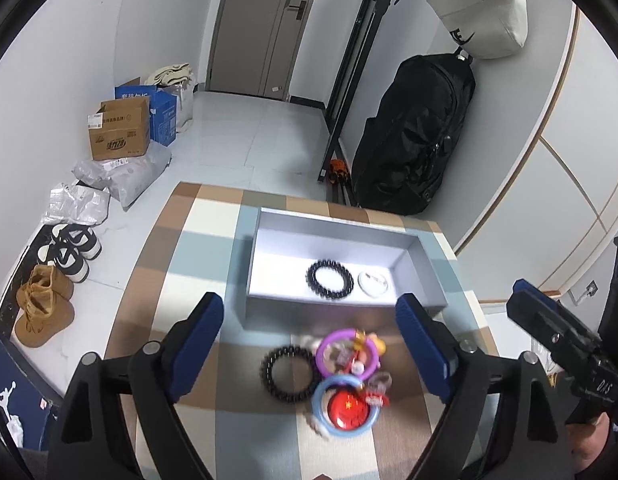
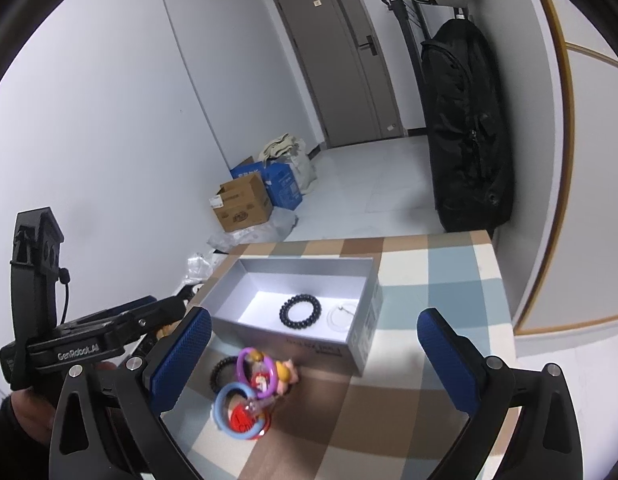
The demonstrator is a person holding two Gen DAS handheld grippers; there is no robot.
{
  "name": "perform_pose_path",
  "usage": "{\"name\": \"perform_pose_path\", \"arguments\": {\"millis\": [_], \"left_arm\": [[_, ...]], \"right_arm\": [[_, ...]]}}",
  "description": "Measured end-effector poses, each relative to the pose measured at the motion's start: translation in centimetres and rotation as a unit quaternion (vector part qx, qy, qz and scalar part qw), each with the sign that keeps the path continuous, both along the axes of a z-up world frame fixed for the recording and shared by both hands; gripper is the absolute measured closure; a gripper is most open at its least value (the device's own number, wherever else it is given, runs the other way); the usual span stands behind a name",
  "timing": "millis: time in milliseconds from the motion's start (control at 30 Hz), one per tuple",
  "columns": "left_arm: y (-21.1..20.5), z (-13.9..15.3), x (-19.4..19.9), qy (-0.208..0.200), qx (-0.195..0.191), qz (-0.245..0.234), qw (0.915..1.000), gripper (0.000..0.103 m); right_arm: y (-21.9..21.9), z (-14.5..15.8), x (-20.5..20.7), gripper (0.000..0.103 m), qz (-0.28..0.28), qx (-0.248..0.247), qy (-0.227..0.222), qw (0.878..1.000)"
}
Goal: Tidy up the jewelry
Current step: 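Lift both tools out of the box back over the jewelry pile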
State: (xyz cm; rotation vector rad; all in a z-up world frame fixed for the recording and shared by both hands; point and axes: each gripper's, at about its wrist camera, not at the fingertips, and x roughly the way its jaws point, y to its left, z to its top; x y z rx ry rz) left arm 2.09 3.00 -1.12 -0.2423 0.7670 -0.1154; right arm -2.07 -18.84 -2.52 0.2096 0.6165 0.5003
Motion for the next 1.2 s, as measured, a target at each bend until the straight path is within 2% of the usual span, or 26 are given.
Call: {"name": "perform_pose_path", "arguments": {"millis": [200,567,700,900,1033,1200], "left_arm": [[-0.8,-0.4,-1.3,0.001,0.014,-0.014,0.9998,0.014],[-3.7,-3.1,-2.5,0.041,0.072,-0.065,0.9944,0.014],[-4.1,-3.9,-2.3,0.067,0.076,-0.077,0.9919,0.014],[-4.3,-4.5,-2.2,0.083,0.082,-0.076,0.9903,0.014],[-4.2,-4.5,-2.4,0.086,0.08,-0.076,0.9902,0.014],[-3.3,-4.5,-2.7,0.092,0.075,-0.071,0.9905,0.014]], "right_arm": [[-0.2,-0.3,-1.1,0.0,-0.007,-0.008,0.003,1.0],[-1.0,-0.6,-2.2,0.0,-0.019,-0.021,0.017,0.999],[-1.3,-0.5,-2.3,0.0,-0.023,-0.019,0.021,0.999],[-1.4,-0.5,-2.4,0.0,-0.024,-0.029,0.026,0.999],[-1.2,-1.3,-2.1,0.0,-0.007,-0.019,0.057,0.998],[-0.1,-3.3,-1.2,0.0,0.028,0.003,0.12,0.992]]}}
